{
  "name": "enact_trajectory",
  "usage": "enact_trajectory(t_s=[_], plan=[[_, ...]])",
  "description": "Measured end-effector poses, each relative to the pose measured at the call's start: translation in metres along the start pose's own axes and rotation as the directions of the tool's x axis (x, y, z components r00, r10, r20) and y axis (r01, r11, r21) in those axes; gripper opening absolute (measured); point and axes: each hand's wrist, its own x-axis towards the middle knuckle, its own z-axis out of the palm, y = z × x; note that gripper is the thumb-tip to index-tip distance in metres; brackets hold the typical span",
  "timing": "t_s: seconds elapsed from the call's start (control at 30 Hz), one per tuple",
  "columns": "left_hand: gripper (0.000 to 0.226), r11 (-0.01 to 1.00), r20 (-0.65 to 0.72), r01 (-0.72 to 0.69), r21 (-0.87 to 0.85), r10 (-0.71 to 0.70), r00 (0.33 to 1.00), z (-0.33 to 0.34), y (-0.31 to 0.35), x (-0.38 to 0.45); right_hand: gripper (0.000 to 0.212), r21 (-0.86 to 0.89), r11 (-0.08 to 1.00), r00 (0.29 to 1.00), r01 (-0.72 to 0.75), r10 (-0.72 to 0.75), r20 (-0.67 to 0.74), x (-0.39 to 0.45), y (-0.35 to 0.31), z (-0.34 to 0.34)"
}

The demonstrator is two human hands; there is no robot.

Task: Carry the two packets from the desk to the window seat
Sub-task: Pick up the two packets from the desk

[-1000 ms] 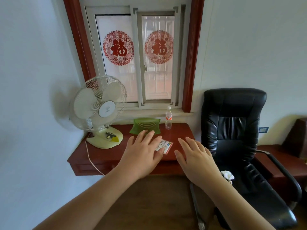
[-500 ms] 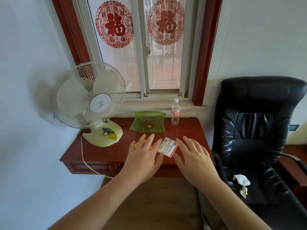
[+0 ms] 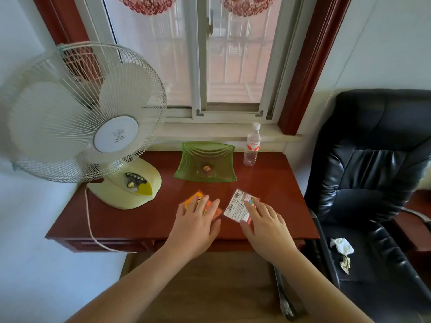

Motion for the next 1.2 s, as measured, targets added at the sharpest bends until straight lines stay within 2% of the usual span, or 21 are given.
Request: enact_trajectory(t_s=[0.17,0.37,0.53,0.6,0.67,0.77,0.83,0.9,0.97,1.07,1.2], plan=[[0.056,0.999,0.070,0.026,-0.048,-0.023,0.997,0.037,-0.018,0.022,0.067,0.025,0.999,0.997,-0.048,0.046,0.068,0.030,0.006,0.025],[0.057,0.997,0.143,0.058,-0.060,-0.049,0.988,0.077,-0.027,0.067,0.071,0.023,1.000,0.986,-0.019,0.015,0.165,0.075,0.026,0.062],[0.059,0.984,0.226,0.156,-0.082,-0.135,0.965,0.111,-0.027,0.100,0.076,0.062,0.998,0.966,-0.018,0.002,0.260,0.112,0.045,0.098],[0.057,0.967,0.268,0.219,-0.133,-0.178,0.947,0.125,-0.028,0.108,0.081,0.152,0.982,0.958,-0.114,0.068,0.280,0.121,0.052,0.109],[0.056,0.940,0.304,0.307,-0.151,-0.251,0.919,0.139,-0.030,0.111,0.084,0.227,0.930,0.926,-0.288,0.210,0.314,0.126,0.062,0.119],[0.062,0.835,0.323,0.539,-0.112,-0.483,0.814,0.154,-0.030,0.111,0.087,0.323,0.743,0.797,-0.586,0.456,0.397,0.135,0.078,0.133],[0.063,0.751,0.315,0.648,-0.126,-0.589,0.744,0.161,-0.028,0.112,0.085,0.384,0.593,0.705,-0.708,0.563,0.431,0.143,0.085,0.140],[0.067,0.691,0.325,0.711,-0.130,-0.647,0.689,0.167,-0.026,0.116,0.084,0.410,0.484,0.634,-0.773,0.626,0.455,0.150,0.091,0.148],[0.070,0.667,0.331,0.737,-0.105,-0.676,0.659,0.173,-0.024,0.116,0.083,0.410,0.431,0.589,-0.804,0.672,0.448,0.154,0.094,0.154],[0.068,0.656,0.351,0.755,-0.030,-0.700,0.622,0.184,-0.025,0.119,0.081,0.365,0.439,0.568,-0.821,0.693,0.444,0.164,0.096,0.161],[0.065,0.679,0.339,0.733,0.043,-0.700,0.629,0.194,-0.032,0.122,0.078,0.350,0.494,0.605,-0.796,0.685,0.406,0.175,0.097,0.167]])
